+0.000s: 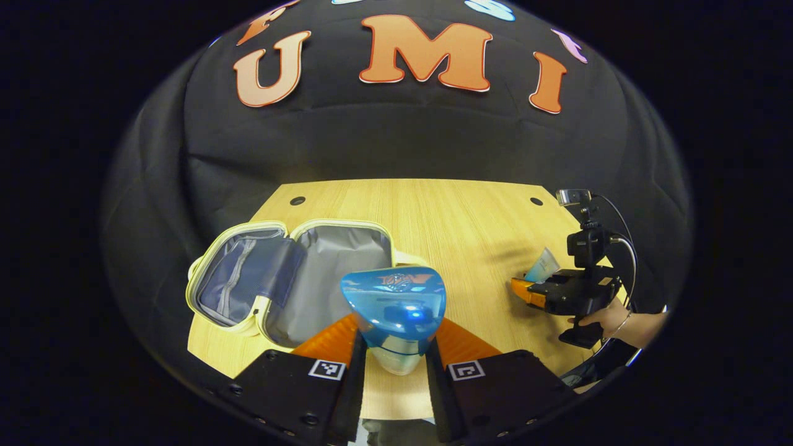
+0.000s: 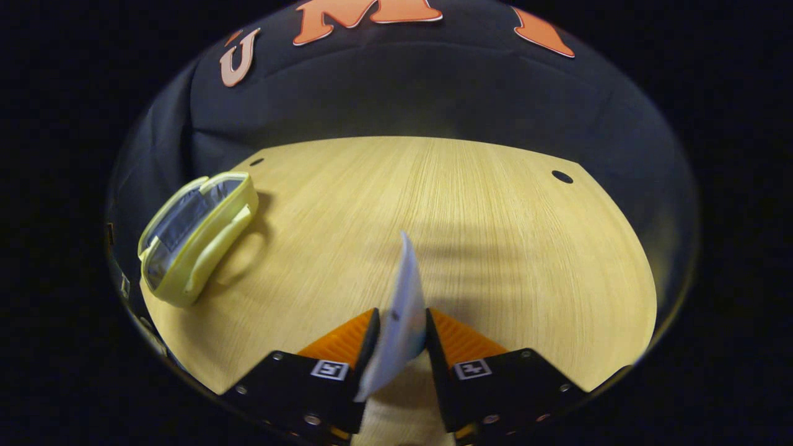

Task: First open the suitcase, pack the skin care products into it, and then close the suitcase.

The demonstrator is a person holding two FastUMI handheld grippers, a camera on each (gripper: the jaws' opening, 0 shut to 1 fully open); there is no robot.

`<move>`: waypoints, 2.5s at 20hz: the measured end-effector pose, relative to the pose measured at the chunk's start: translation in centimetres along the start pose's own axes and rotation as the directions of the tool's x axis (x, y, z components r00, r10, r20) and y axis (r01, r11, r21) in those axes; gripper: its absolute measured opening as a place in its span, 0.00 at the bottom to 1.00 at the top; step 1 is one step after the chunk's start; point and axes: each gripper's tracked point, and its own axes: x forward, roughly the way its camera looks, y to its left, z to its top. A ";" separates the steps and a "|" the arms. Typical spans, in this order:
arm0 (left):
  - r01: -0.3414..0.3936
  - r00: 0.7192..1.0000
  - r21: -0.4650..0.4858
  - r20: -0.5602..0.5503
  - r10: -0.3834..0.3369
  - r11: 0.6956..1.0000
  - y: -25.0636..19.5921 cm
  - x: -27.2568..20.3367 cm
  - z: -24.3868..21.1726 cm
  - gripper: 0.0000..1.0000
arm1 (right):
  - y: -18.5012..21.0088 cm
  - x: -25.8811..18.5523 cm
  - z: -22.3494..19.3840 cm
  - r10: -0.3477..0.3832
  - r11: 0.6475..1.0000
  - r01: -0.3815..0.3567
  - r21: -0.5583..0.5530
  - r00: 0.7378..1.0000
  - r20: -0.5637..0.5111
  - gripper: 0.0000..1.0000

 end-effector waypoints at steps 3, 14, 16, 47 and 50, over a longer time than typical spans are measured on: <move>0.004 1.000 0.004 -0.017 -0.003 1.000 1.7 -0.3 -0.5 0.46 | 1.1 -1.4 1.0 0.042 0.998 -0.042 0.054 0.999 -0.003 0.41; 0.186 0.939 0.061 -0.306 -0.159 0.981 10.1 -1.8 -1.2 0.46 | 13.4 -11.5 4.6 0.250 0.952 -0.259 0.161 0.965 0.074 0.40; 0.214 0.902 0.061 -0.395 -0.173 0.975 11.6 -0.8 -1.9 0.46 | 15.2 -12.4 4.3 0.260 0.946 -0.269 0.180 0.963 0.073 0.40; 0.285 0.761 0.064 -0.621 -0.185 0.956 12.5 16.7 -4.0 1.00 | 18.5 -14.5 4.4 0.168 0.934 -0.171 0.313 0.985 0.035 0.40; 0.339 0.802 0.069 -0.543 -0.250 0.938 11.7 13.7 -2.1 1.00 | 18.0 -14.9 7.1 0.172 0.947 -0.180 0.267 0.984 0.054 0.40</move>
